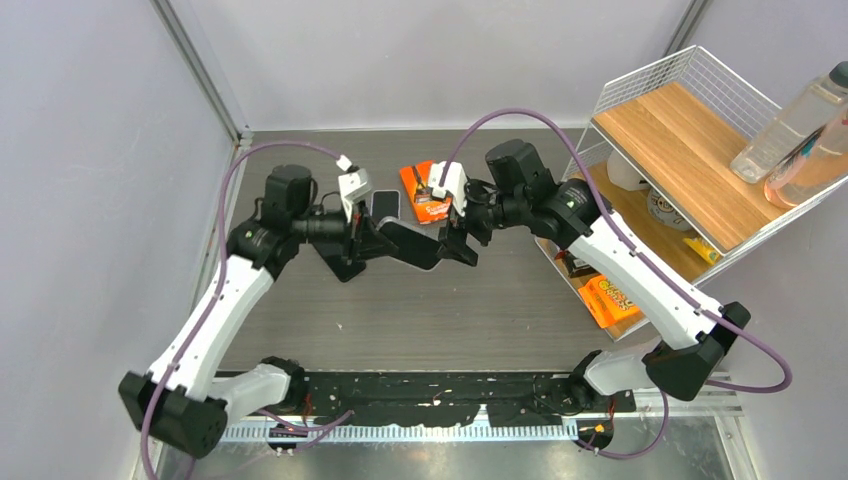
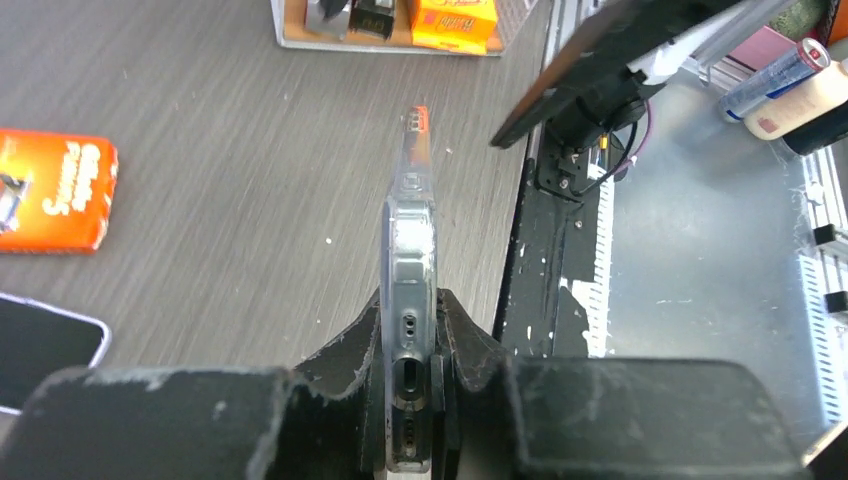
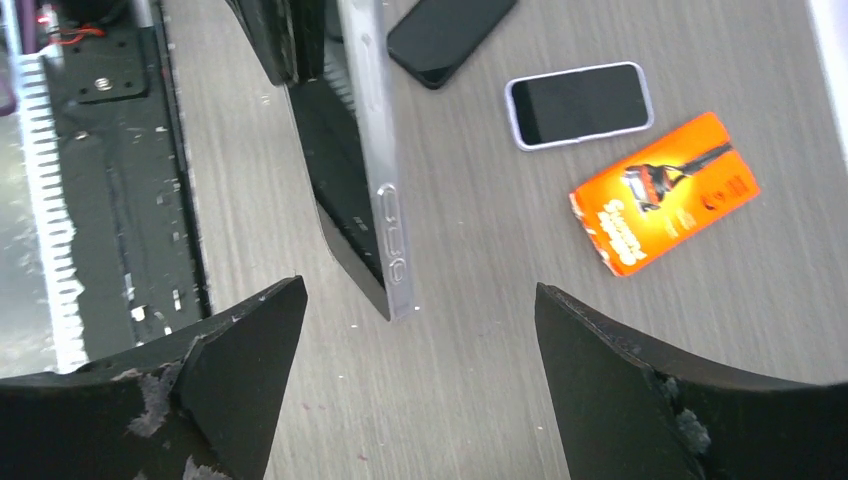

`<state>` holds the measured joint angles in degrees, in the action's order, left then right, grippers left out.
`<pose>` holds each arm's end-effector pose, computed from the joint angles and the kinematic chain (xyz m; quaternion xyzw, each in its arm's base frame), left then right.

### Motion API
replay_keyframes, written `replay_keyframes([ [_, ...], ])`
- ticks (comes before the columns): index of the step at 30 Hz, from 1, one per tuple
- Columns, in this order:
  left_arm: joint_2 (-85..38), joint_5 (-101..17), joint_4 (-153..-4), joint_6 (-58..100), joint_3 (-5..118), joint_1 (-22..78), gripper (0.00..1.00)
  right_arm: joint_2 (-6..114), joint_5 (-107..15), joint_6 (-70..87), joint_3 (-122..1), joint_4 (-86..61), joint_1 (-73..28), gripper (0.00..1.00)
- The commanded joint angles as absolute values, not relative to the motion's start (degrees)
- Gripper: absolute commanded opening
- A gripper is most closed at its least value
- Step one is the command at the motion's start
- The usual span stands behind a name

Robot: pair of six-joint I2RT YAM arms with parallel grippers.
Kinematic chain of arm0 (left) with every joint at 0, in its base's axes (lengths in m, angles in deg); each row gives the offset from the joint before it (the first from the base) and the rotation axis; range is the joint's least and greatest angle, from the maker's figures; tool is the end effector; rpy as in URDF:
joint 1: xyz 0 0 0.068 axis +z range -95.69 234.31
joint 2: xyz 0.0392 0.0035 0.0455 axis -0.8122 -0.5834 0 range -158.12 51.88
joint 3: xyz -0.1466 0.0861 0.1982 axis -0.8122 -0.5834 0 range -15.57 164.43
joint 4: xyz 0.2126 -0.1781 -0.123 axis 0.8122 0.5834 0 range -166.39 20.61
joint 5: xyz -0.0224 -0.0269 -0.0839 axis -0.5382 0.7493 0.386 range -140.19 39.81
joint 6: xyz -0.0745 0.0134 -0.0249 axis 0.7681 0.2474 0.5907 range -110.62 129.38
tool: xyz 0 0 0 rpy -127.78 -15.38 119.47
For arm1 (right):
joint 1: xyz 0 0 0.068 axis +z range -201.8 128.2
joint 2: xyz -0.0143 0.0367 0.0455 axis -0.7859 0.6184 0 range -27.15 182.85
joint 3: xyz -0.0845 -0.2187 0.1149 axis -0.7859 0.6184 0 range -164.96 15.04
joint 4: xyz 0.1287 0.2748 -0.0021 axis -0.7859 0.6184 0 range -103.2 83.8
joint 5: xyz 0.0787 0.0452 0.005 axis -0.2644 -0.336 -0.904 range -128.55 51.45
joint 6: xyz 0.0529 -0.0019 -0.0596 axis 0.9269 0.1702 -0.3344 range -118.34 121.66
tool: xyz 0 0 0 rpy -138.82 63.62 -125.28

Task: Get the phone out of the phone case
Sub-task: Pick up the phone at the center of the board.

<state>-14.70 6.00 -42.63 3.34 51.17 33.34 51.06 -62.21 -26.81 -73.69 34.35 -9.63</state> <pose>0.2621 -0.1616 0.3433 0.3980 0.7040 -0.4656 0.3594 0.2419 0.2563 0.3894 -0.5811 0.6619 0.2342 0.4115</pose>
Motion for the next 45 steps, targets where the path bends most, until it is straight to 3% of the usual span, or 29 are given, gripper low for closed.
replay_keyframes([
  [1,-6.5,11.1,-53.2,2.1,46.4,33.4,0.0,51.3,-70.8,-28.7,-76.0,37.4,-9.7,0.88],
  [10,-3.8,14.6,-59.7,9.8,43.5,33.3,0.0,54.9,-79.4,-29.5,-77.1,39.7,-9.7,0.69],
  [19,-3.0,9.8,-67.9,16.4,40.4,33.3,0.0,58.6,-86.3,-29.7,-78.3,41.9,-9.7,0.48],
  [22,-3.3,8.8,-69.8,17.8,39.7,33.3,0.0,59.2,-86.4,-29.8,-78.6,42.5,-9.7,0.35],
  [24,-3.4,8.4,-70.6,18.3,39.0,33.3,0.0,59.2,-86.0,-30.1,-78.8,42.8,-9.6,0.18],
  [25,-3.5,8.2,-70.8,18.4,38.9,33.3,0.03,59.2,-85.7,-30.2,-78.8,42.9,-9.7,0.08],
  [26,-3.5,8.0,-70.8,18.6,38.7,33.3,0.06,58.9,-85.3,-30.2,-78.8,42.8,-9.7,0.07],
  [30,-3.9,7.8,-70.8,20.1,38.6,33.3,0.46,58.2,-84.1,-30.4,-78.3,42.6,-9.6,0.05],
  [35,-4.9,6.2,-69.8,22.9,40.7,33.3,0.77,58.1,-83.3,-30.3,-77.9,42.3,-9.6,0.05],
  [40,-6.9,6.3,-67.5,26.0,44.0,33.3,0.82,57.8,-81.4,-30.5,-76.9,41.7,-9.4,0.05],
  [45,-8.7,7.8,-66.5,29.1,46.0,33.3,0.79,57.1,-79.4,-30.5,-75.7,40.8,-9.3,0.05],
])
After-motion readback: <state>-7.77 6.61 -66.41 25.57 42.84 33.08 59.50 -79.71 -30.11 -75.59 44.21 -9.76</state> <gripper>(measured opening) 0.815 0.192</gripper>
